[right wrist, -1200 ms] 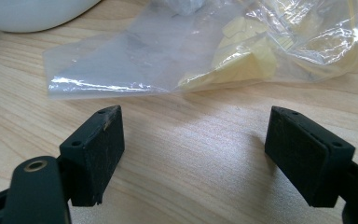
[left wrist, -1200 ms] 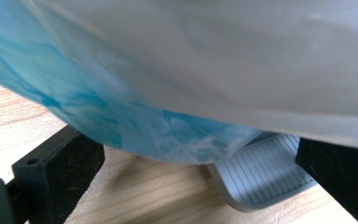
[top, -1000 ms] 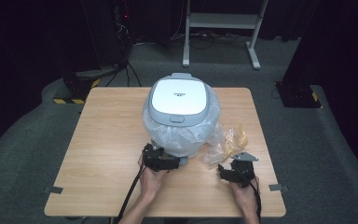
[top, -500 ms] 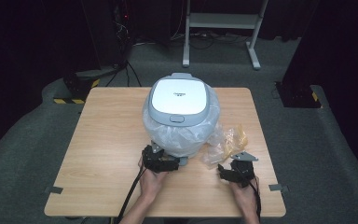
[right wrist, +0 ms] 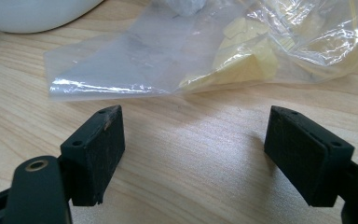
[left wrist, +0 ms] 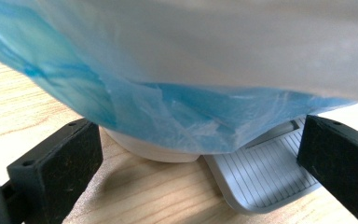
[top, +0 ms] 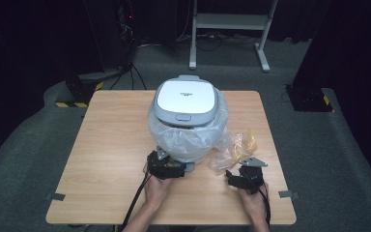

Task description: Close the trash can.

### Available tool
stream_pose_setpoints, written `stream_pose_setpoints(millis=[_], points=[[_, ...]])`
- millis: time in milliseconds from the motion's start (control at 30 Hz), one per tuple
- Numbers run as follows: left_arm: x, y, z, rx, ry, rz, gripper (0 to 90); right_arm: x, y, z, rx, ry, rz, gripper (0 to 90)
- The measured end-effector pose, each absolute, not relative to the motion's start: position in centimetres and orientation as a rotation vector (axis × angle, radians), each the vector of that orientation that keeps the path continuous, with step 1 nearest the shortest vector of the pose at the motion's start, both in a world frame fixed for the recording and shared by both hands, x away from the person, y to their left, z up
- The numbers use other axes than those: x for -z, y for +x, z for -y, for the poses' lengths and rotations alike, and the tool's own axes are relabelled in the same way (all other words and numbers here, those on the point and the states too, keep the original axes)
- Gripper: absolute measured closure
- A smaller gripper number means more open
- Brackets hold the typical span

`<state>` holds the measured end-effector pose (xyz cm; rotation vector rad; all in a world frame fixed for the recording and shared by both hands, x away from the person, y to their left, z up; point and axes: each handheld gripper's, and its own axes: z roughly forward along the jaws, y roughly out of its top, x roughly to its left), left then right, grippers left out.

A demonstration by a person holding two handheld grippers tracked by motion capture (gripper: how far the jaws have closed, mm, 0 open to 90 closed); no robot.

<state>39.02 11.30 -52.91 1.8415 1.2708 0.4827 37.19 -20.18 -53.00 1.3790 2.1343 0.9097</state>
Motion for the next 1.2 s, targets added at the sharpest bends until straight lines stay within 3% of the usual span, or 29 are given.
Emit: stream_pose_setpoints(millis=[200, 467, 1200], points=[[52.7, 39.0, -11.8, -0.481, 1.958, -1.234, 0.3, 53.0, 37.2, 20.2, -0.911, 1.375, -2.140, 20.1], [52.9, 39.1, -11.3, -0.495, 1.879, -1.269, 0.3, 53.0, 37.2, 20.2, -0.914, 1.369, -2.149, 19.1], [52.9, 39.2, -11.2, -0.512, 1.943, -1.261, 0.5, 51.1, 34.6, 21.3, -1.064, 1.319, -2.102, 22.7]])
